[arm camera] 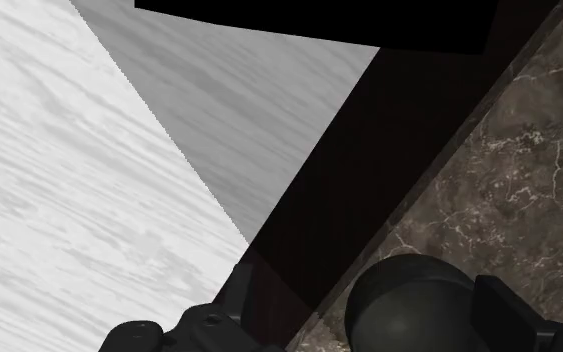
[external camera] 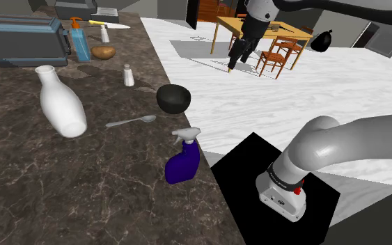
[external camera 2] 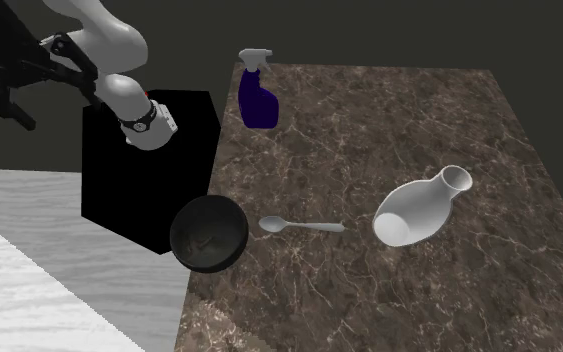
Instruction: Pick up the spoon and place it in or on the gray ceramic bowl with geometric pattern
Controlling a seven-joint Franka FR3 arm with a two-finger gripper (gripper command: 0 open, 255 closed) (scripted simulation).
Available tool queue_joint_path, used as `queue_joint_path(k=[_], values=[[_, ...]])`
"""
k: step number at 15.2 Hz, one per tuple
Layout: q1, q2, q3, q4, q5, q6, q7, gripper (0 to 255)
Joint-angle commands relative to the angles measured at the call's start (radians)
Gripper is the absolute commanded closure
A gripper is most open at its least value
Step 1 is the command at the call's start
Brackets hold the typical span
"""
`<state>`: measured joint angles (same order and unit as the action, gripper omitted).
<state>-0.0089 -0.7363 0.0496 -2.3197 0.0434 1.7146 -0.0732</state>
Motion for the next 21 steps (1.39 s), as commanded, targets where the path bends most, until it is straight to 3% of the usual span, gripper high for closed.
queue_joint_path(k=[1,11,21], values=[[0.0,0.0,0.0,0.0,0.0,0.0,0.0,0],[0.096,0.288,0.024,0.028,0.065,0.265,-0.143,0],[0.181,0.602,0.069,0.158,0.124,0.45,-0.291,0]])
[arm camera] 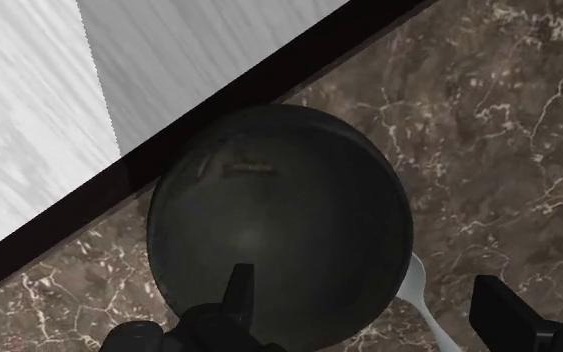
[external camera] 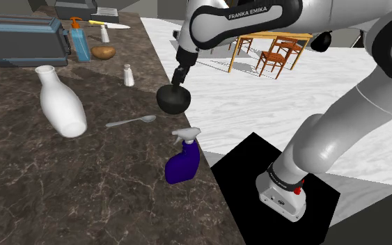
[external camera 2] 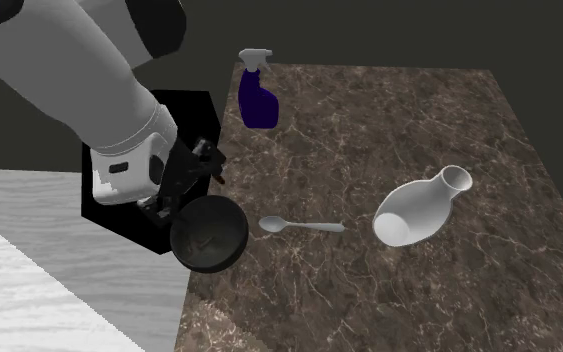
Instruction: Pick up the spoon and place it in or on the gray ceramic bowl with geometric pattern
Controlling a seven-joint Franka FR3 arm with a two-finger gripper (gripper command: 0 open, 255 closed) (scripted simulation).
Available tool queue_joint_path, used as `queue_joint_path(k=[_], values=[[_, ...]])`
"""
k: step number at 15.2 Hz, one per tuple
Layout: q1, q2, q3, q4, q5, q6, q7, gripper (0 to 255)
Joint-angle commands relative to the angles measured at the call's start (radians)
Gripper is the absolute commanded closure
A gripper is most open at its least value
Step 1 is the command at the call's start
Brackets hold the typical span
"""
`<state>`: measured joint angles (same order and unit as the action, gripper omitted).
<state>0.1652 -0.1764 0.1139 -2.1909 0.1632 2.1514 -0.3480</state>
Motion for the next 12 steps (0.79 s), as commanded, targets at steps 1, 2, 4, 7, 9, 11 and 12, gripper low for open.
queue_joint_path(k=[1,2,4,7,9,11,12], values=[[0.015,0.073,0.011,0.047,0.008,0.027,-0.03,0],[0.022,0.104,0.017,0.065,0.012,0.04,-0.044,0],[0.037,0.166,0.031,0.105,0.019,0.063,-0.071,0],[0.058,0.259,0.052,0.168,0.024,0.092,-0.109,0],[0.071,0.32,0.067,0.214,0.025,0.107,-0.132,0],[0.086,0.381,0.082,0.262,0.022,0.119,-0.154,0],[0.093,0.411,0.089,0.287,0.02,0.124,-0.164,0]])
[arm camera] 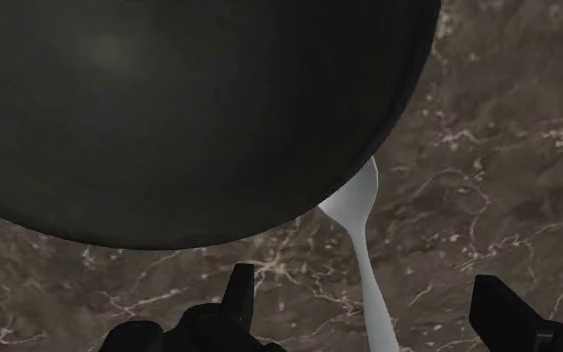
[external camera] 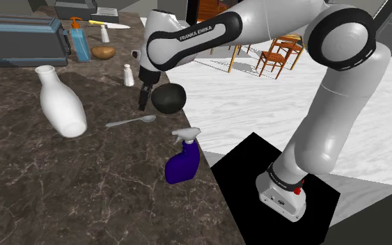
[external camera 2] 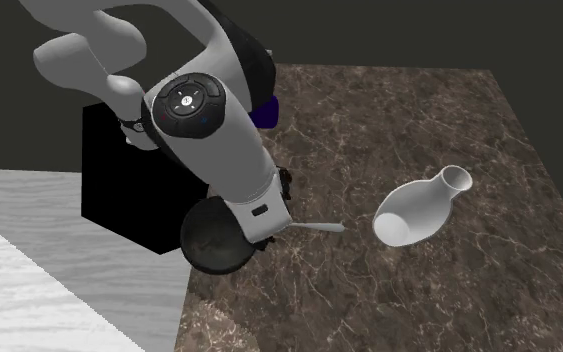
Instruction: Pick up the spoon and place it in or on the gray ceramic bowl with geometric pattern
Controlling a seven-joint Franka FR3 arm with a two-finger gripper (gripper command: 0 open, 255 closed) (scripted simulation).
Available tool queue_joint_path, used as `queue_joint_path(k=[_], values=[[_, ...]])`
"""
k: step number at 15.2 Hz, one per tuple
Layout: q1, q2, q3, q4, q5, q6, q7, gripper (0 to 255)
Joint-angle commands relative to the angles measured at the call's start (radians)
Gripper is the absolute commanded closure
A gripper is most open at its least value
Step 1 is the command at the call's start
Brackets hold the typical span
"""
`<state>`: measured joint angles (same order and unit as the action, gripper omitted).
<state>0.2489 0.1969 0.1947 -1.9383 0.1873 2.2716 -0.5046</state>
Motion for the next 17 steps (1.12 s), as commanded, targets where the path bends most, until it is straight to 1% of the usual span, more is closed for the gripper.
queue_joint_path(k=[1,4,11,17], values=[[0.017,0.068,0.016,0.06,-0.006,0.008,-0.018,0],[0.04,0.152,0.035,0.134,-0.016,0.017,-0.044,0],[0.056,0.212,0.034,0.126,-0.024,0.087,-0.039,0],[0.057,0.217,0.034,0.126,-0.025,0.092,-0.038,0]])
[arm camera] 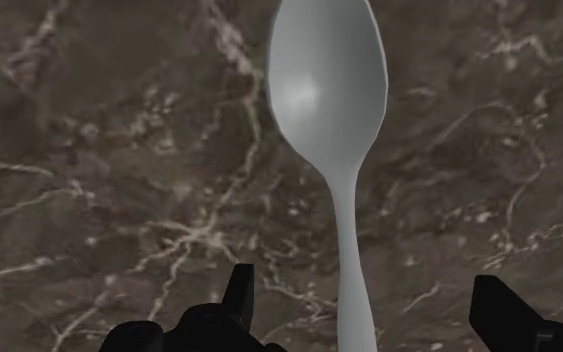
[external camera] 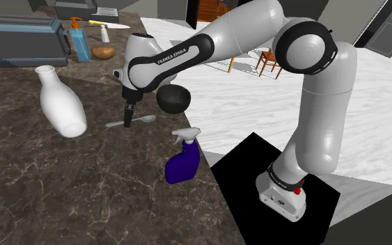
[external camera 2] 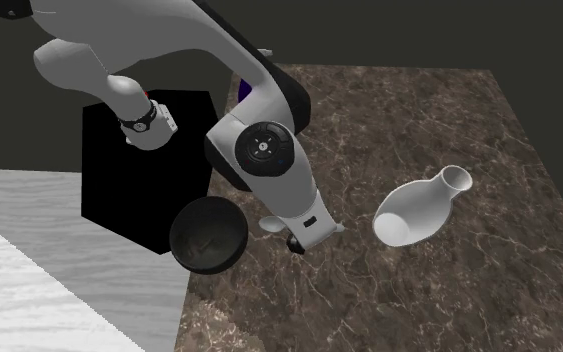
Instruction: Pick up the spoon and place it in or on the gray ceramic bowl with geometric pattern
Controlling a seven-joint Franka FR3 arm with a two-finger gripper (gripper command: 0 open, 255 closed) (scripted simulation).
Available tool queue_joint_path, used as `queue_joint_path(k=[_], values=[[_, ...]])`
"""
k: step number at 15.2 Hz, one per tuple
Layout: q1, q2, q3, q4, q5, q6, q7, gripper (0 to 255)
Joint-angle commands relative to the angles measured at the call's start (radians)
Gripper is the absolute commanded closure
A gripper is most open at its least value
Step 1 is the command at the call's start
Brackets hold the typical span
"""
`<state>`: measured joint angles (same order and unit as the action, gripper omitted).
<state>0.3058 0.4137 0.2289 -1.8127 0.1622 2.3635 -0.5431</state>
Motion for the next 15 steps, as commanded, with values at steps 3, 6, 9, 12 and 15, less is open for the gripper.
queue_joint_path(k=[3,6,9,12,15], values=[[0.0,0.0,0.0,0.0,0.0,0.0,0.0,255],[0.0,0.0,0.0,0.0,0.0,0.0,0.0,255],[0.0,0.0,0.0,0.0,0.0,0.0,0.0,255],[0.0,0.0,0.0,0.0,0.0,0.0,0.0,255],[-0.001,-0.021,0.001,0.012,0.0,-0.032,0.005,255]])
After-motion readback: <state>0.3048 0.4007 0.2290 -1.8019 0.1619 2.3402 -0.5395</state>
